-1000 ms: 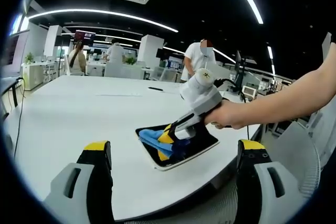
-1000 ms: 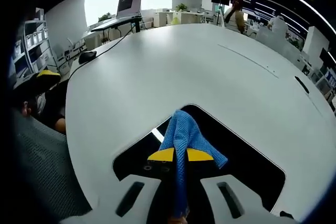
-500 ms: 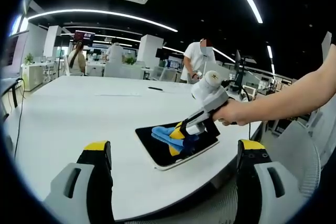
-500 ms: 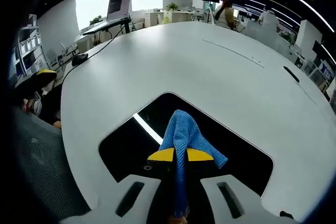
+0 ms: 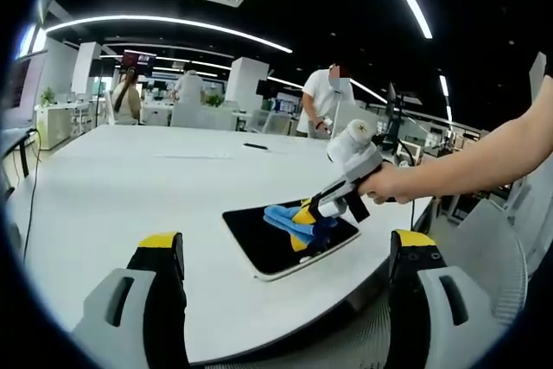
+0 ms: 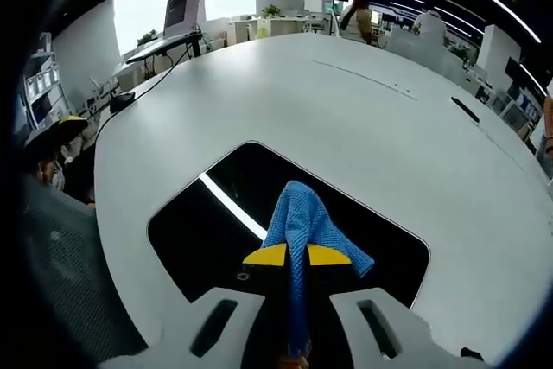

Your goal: Wipe the mirror surface with the cleaning cloth until all visible marks leave the cleaned area.

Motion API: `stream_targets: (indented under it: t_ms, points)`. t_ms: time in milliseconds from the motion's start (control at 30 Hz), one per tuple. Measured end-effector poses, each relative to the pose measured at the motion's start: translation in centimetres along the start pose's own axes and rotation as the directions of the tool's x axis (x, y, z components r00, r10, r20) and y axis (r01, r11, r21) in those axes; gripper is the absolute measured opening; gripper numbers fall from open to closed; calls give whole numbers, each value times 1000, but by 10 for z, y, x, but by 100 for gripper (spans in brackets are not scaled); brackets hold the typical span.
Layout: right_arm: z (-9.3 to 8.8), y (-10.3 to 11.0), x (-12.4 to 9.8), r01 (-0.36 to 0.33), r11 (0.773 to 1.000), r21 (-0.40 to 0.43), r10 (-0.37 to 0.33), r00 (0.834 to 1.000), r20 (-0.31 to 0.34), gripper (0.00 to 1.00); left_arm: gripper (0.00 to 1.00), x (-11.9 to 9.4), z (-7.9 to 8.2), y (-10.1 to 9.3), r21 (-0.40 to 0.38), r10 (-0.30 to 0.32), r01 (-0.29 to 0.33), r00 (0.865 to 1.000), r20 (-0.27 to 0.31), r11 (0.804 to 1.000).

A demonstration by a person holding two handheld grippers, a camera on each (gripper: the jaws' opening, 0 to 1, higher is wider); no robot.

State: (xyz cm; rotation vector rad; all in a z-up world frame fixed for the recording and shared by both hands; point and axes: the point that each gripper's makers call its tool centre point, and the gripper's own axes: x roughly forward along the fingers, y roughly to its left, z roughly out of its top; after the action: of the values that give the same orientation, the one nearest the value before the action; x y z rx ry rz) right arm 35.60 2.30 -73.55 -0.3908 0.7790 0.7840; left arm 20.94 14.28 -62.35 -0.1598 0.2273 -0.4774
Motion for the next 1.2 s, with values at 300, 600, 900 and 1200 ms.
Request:
stream_targets:
  t_ms: [300, 600, 900, 1200]
  points:
    - [-12, -23, -8, 30, 999, 42, -30, 1000, -6, 1, 98, 0, 0, 0, -1, 2, -2, 1000, 5, 1000]
    - [-26, -43, -20, 73, 995, 75, -72, 997, -17, 1, 98, -1, 1, 0, 0, 0, 0, 1000, 7, 1000]
    - [-36, -59, -26, 108, 991, 82, -106, 994, -26, 1, 98, -1, 0, 0, 0, 1, -1, 1000, 0, 1000]
    - [-40, -63, -31, 123, 987, 101, -120, 992, -34, 1, 98, -1, -1, 0, -1, 1, -1, 1000, -2, 1000]
